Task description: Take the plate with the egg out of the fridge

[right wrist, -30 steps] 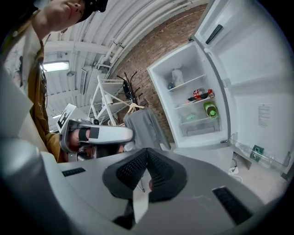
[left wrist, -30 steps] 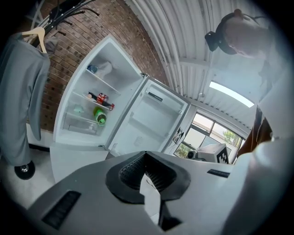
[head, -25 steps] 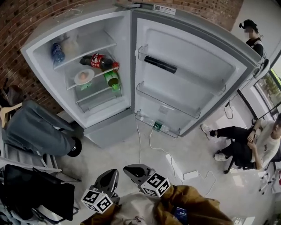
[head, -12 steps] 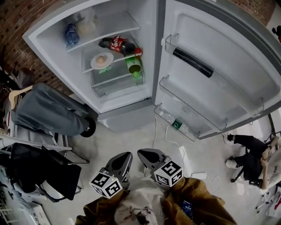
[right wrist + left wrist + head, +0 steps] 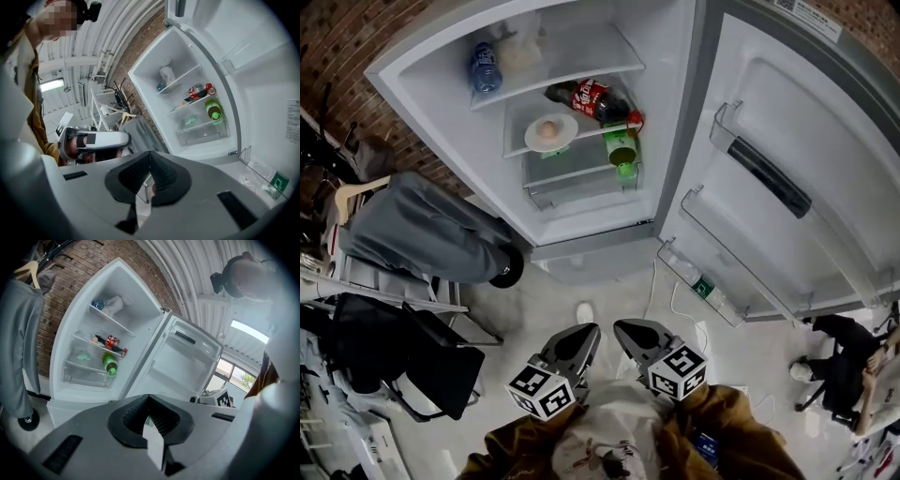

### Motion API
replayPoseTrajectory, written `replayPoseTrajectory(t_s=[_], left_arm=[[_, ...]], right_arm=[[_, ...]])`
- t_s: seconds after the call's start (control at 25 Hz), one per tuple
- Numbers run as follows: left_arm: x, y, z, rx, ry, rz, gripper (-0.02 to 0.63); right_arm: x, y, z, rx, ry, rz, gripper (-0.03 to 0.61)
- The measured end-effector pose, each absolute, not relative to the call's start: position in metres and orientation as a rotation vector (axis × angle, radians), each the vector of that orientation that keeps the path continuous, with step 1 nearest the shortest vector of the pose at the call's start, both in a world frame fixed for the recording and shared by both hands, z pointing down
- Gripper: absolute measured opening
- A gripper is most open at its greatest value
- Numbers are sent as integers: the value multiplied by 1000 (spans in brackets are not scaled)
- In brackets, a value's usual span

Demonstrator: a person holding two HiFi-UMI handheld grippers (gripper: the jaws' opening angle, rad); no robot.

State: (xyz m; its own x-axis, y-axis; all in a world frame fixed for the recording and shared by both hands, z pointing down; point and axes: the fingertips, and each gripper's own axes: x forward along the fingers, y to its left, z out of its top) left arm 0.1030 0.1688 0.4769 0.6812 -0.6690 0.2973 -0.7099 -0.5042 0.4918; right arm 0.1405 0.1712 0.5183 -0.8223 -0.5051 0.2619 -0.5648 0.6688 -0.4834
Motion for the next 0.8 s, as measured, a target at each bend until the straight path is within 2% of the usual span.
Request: replayPoseTrajectory(t_s=[0.8], left_arm=[[55, 33, 459, 2377, -945, 74, 8]], right_arm=[[92, 34, 497, 1026, -2726, 796, 6]])
